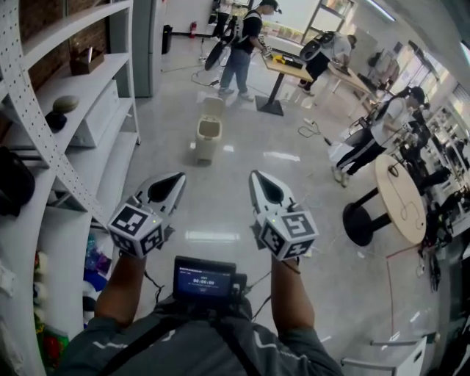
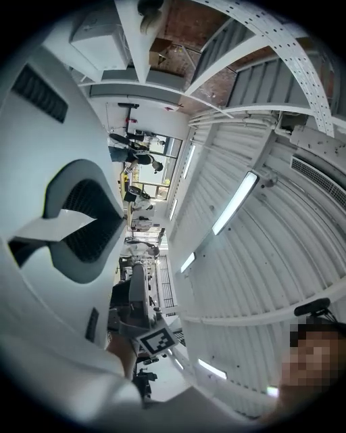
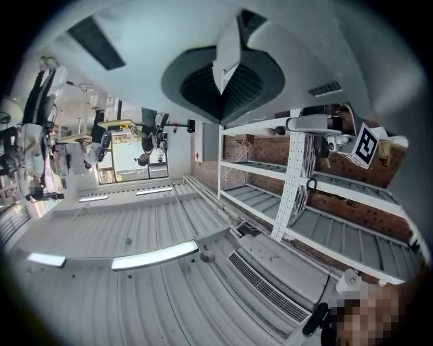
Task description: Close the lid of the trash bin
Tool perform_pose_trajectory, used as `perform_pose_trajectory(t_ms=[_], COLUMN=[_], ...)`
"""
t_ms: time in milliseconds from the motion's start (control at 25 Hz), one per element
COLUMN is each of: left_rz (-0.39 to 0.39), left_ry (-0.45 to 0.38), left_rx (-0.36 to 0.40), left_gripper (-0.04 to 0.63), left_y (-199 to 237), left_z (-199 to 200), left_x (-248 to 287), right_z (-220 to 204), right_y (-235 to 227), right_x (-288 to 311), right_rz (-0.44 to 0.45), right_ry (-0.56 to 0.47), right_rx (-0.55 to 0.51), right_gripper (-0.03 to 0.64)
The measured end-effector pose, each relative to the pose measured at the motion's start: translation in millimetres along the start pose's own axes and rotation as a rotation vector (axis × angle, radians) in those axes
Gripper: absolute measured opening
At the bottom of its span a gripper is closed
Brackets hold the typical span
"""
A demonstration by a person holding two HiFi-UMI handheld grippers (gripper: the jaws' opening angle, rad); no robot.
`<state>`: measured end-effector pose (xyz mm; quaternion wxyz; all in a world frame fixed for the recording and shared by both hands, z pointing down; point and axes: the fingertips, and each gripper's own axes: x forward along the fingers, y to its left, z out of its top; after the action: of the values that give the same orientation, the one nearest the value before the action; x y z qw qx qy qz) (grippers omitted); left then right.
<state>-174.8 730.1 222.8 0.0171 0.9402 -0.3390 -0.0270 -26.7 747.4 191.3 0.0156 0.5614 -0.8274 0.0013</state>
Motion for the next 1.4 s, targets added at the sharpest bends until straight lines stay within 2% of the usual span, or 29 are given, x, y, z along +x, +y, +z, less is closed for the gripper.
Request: perform_pose_trajectory(t_ms=[160,360,640,800,1040,1160,1400], left_rz=[-0.041,-0.057,-0.031,0.007,0.060,0.059,0.067], left_ry=[0.014,0.027,0.053,0.071,0.049,0.043,0.018], left_rx=[-0.015,-0.035,-0.013,0.013,0.036,0.051,0.011], left_gripper=[-0.005,-0.005,-0.005,-0.005,-0.005,-0.005,-0.005], left_y=[2.3,17.7,34.6,50.5,72.7,76.2,88.0], left_z=[-10.0,-25.8,-27.1,-24.9,-9.6,-5.8,-1.3], left_x=[-5.0,-1.8,18.3,41.4,98.9,128.7,184.8], right_z=[-13.3,-16.3,-19.4,-16.9,-8.6,-9.7,-16.8], right_y=[8.2,12.1,-1.2,-23.9,-67.5,-88.9,-129.9], right_x=[-1.4,10.7,48.1,71.8,105.6,119.2,145.2], right_rz=[-0.024,-0.020,0.018,0.034,0.062,0.076,0.102], right_ry=[0.018,0.017,0.006,-0.019,-0.032,-0.033,-0.016], right_rx=[0.009,0.017,0.027,0.044,0.033,0.020,-0.009], right_gripper=[0.006,0.006,0.006,0.006,0.006,0.006,0.006])
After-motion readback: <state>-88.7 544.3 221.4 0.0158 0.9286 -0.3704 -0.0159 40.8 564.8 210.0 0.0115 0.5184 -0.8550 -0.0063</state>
